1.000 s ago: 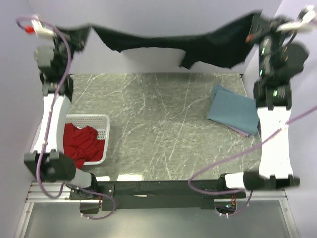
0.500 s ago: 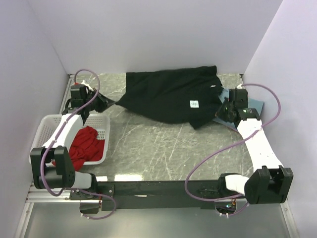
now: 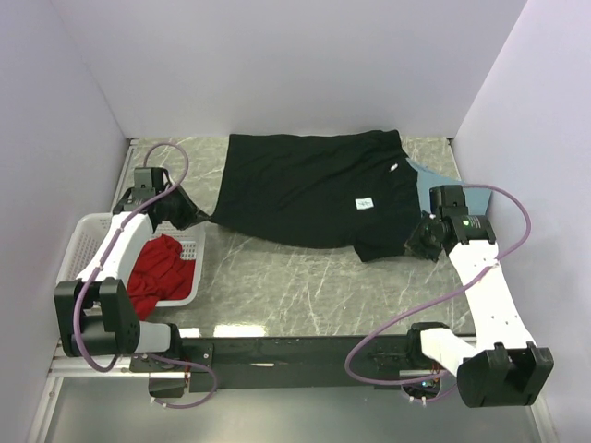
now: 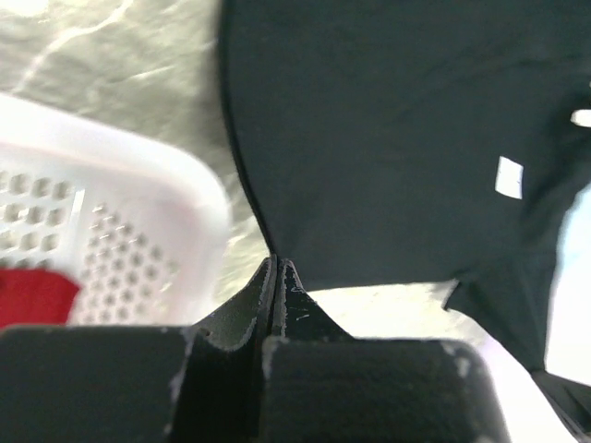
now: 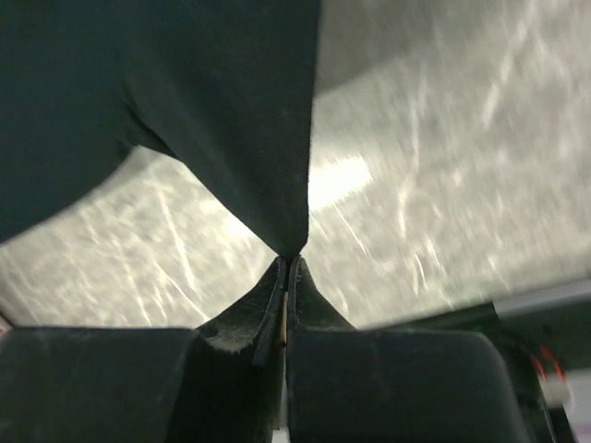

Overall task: Fold and stack the t-shirts
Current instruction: Flatten the tshirt out, then fold the tshirt

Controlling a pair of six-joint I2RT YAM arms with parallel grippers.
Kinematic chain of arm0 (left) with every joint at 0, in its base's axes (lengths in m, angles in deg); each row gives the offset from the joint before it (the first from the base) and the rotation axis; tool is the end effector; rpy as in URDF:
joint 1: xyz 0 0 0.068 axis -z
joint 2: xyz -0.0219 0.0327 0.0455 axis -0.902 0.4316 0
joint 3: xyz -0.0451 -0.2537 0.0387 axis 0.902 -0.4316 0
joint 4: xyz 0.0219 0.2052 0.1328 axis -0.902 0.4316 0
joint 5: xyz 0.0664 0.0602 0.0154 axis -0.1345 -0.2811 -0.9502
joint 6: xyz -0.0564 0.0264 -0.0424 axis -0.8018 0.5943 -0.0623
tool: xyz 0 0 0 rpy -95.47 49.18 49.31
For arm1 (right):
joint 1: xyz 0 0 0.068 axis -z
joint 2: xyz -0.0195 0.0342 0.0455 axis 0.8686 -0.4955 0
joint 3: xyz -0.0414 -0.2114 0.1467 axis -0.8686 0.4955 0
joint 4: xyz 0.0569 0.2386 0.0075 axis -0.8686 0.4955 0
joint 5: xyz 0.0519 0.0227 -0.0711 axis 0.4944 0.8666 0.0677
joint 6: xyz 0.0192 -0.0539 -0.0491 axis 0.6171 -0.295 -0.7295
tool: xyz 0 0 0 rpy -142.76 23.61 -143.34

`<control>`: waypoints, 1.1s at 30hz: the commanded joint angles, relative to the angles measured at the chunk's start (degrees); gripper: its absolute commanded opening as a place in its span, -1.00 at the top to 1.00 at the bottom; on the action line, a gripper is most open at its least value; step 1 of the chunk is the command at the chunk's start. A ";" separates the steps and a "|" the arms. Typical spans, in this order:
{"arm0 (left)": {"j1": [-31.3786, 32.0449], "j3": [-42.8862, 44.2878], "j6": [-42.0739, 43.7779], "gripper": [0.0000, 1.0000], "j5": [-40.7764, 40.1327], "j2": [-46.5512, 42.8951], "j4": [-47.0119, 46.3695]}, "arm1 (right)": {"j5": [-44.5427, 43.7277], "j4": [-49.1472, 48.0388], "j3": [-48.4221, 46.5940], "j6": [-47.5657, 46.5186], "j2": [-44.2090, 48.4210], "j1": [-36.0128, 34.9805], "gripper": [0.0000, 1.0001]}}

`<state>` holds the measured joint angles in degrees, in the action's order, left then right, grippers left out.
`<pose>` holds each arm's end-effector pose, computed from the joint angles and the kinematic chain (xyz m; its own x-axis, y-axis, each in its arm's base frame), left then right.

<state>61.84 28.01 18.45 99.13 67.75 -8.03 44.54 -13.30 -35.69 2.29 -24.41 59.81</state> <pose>0.2831 -0.0097 0.2337 -0.7036 -0.6346 -0.3198 -0.3499 0.7011 -0.6213 0.1897 0.0033 0.2639 -0.7532 0.5300 -0.3896 0.4539 0.8474 0.2754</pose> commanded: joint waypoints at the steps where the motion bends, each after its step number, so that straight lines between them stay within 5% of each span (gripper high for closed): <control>1: -0.13 4.22 5.24 0.99 -3.70 0.74 4.93 | -2.91 8.38 0.73 1.57 2.63 -0.21 1.00; 17: -0.66 10.28 8.42 0.99 -1.42 5.13 10.04 | -5.30 15.34 5.57 10.97 8.27 -9.97 1.00; 25: -0.66 12.65 5.78 0.99 6.74 11.99 5.03 | -6.18 7.96 1.18 5.27 -2.36 -4.88 1.00; 33: -0.66 21.35 6.39 0.99 6.76 20.51 4.67 | -3.63 1.54 -10.33 0.70 -15.35 0.05 1.00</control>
<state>61.44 44.40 24.62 104.58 86.87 -1.50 40.56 -6.96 -41.07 5.98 -35.91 58.67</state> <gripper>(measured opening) 0.012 0.007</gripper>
